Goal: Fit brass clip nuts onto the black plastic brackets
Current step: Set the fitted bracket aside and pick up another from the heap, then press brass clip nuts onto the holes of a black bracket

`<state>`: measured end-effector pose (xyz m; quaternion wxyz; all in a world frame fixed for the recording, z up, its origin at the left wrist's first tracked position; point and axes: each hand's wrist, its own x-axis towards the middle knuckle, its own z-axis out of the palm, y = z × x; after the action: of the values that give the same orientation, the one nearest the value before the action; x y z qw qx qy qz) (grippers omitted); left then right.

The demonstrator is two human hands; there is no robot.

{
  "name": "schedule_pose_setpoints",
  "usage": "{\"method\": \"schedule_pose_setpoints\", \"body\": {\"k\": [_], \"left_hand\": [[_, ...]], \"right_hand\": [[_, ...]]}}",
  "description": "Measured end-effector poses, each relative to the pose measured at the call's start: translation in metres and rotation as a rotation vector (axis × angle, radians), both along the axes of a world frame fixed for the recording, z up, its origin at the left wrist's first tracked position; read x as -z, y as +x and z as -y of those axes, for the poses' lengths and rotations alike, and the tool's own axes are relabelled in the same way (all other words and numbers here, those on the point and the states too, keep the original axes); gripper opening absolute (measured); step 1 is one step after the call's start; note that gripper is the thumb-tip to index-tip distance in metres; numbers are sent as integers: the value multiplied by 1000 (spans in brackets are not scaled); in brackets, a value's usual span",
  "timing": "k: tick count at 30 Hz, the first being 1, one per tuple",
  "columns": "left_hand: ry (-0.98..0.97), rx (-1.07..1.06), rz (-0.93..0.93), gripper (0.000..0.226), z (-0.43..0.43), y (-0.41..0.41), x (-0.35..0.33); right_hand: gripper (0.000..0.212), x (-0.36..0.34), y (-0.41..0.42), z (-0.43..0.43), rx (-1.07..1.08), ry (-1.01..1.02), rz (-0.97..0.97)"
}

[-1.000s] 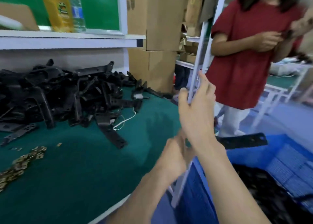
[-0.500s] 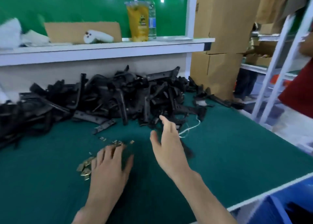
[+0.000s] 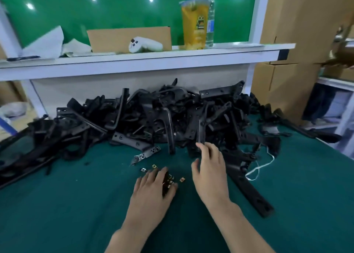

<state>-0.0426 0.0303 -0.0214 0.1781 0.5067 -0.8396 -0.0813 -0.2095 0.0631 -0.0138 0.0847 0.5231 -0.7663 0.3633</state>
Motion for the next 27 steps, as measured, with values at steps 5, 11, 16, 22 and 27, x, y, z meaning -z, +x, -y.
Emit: {"method": "schedule_pose_setpoints", "body": {"k": [5,11,16,22,27], "left_hand": [[-95,45,-40,36,11,-5,1],[-204,107,-120,10,6,-7,-3],[-277,76,-149,12,8,-6,-4],[-319,79,-201,13,7,-4,-2],[-329,95,-268,16,7,-3,-2]], "right_hand": [[40,-3,-7,8,35,-96,10],[39,-6,-13,14,-13,-139,141],[37,-5,-12,28,-36,-126,257],[36,-4,-12,38,94,-88,103],[33,-6,-15,48,172,-80,65]]}}
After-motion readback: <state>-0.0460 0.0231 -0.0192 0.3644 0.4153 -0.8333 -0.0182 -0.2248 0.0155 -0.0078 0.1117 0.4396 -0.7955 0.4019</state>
